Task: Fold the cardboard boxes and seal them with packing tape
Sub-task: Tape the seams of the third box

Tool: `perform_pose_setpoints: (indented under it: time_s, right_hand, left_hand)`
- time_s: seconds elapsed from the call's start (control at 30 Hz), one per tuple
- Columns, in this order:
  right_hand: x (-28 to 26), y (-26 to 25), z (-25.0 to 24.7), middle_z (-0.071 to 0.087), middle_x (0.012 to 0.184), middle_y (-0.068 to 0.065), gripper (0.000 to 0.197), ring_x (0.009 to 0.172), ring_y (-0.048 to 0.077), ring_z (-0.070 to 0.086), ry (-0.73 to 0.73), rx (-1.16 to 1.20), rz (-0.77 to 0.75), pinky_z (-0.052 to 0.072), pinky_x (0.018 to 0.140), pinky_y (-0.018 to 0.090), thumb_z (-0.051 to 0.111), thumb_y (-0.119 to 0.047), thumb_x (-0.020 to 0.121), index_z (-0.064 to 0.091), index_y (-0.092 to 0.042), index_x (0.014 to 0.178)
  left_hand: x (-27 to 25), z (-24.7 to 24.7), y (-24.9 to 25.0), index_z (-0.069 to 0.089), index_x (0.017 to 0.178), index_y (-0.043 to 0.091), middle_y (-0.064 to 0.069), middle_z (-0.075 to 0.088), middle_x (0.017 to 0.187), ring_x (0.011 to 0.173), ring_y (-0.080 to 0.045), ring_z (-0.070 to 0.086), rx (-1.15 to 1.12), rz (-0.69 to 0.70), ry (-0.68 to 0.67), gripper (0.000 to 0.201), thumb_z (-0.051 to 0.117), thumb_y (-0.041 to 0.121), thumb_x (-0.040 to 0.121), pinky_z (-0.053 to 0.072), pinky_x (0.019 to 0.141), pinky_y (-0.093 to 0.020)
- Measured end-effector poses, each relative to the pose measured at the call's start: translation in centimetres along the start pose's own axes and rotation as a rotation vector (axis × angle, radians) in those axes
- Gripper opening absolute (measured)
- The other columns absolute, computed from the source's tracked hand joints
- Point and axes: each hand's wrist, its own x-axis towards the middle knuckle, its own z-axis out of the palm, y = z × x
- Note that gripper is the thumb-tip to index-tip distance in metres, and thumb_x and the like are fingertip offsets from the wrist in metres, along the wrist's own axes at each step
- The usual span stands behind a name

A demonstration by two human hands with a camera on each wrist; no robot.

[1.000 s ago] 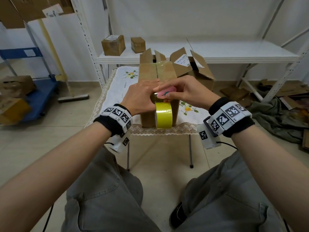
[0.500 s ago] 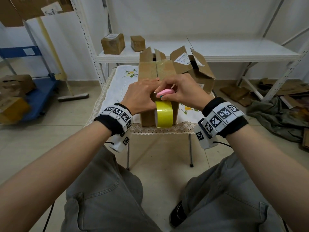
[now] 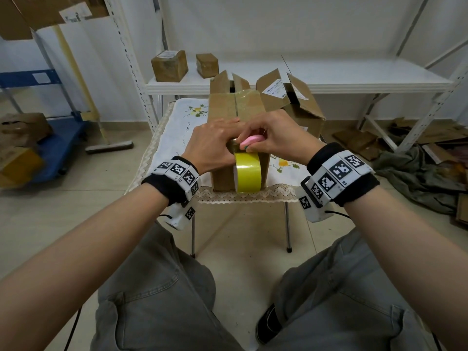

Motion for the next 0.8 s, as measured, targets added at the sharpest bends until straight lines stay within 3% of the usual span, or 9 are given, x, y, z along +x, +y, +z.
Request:
perform_pose_setpoints:
  time_s: [0.13, 0.27, 0.43, 0.5, 0.6, 0.7, 0.8]
  right_hand:
    - [-0.4, 0.4, -0.7, 0.075, 0.101, -0.002, 0.021, 0.093, 0.005, 0.067, -0.020, 0.001, 0.028, 0.050, 0.079, 0.012, 0.082, -0.009, 0.080, 0.079, -0.017, 0.098]
    - [-0.8, 0.7, -1.5, 0.074, 0.097, -0.001, 0.020, 0.086, 0.004, 0.065, -0.034, -0.024, 0.060, 0.047, 0.072, 0.009, 0.083, -0.011, 0.079, 0.078, -0.017, 0.097]
    - [-1.3, 0.9, -1.9, 0.073, 0.096, -0.001, 0.019, 0.090, 0.012, 0.066, -0.060, -0.035, 0.105, 0.055, 0.078, 0.030, 0.082, -0.012, 0.081, 0.078, -0.016, 0.099]
    - [-1.3, 0.8, -1.9, 0.073, 0.096, -0.002, 0.019, 0.089, 0.011, 0.066, -0.056, -0.031, 0.112, 0.055, 0.079, 0.032, 0.081, -0.012, 0.081, 0.078, -0.017, 0.099]
    - [-1.6, 0.8, -2.1, 0.073, 0.093, -0.001, 0.016, 0.085, 0.012, 0.066, -0.006, 0.030, 0.124, 0.052, 0.073, 0.030, 0.079, -0.012, 0.081, 0.077, -0.019, 0.096]
    - [-1.9, 1.3, -2.6, 0.071, 0.092, -0.004, 0.014, 0.076, 0.006, 0.063, 0.023, 0.166, 0.172, 0.051, 0.062, 0.021, 0.078, -0.013, 0.083, 0.073, -0.025, 0.089]
    - [-2.1, 2.3, -2.9, 0.066, 0.099, 0.000, 0.010, 0.073, 0.003, 0.061, 0.124, 0.321, 0.260, 0.052, 0.057, 0.019, 0.068, -0.005, 0.088, 0.072, -0.012, 0.094]
  left_hand:
    - [0.0, 0.1, 0.0, 0.063, 0.130, 0.042, 0.013, 0.063, 0.133, 0.131, -0.015, 0.054, -0.007, -0.005, -0.005, 0.063, 0.055, 0.075, 0.077, 0.050, 0.096, -0.036]
    - [0.2, 0.3, -0.4, 0.059, 0.136, 0.041, 0.016, 0.059, 0.139, 0.134, -0.011, 0.051, 0.007, -0.025, -0.019, 0.065, 0.061, 0.072, 0.078, 0.050, 0.099, -0.036]
    - [0.3, 0.5, -0.4, 0.058, 0.136, 0.041, 0.017, 0.058, 0.139, 0.134, -0.010, 0.051, 0.014, -0.038, -0.025, 0.066, 0.067, 0.070, 0.078, 0.047, 0.099, -0.034]
    - [0.4, 0.4, -0.3, 0.059, 0.135, 0.041, 0.017, 0.059, 0.139, 0.134, -0.010, 0.051, 0.016, -0.050, -0.021, 0.065, 0.062, 0.073, 0.078, 0.047, 0.098, -0.034]
    - [0.4, 0.4, -0.2, 0.061, 0.134, 0.039, 0.016, 0.060, 0.137, 0.133, -0.010, 0.052, 0.008, -0.045, -0.016, 0.064, 0.058, 0.072, 0.079, 0.046, 0.097, -0.032]
    - [0.4, 0.4, -0.2, 0.060, 0.134, 0.039, 0.016, 0.060, 0.137, 0.133, -0.010, 0.052, 0.017, -0.048, -0.016, 0.063, 0.056, 0.071, 0.080, 0.047, 0.096, -0.032]
    - [0.4, 0.4, -0.3, 0.059, 0.136, 0.039, 0.016, 0.059, 0.138, 0.133, -0.011, 0.052, 0.026, -0.045, -0.030, 0.063, 0.056, 0.070, 0.082, 0.050, 0.098, -0.036]
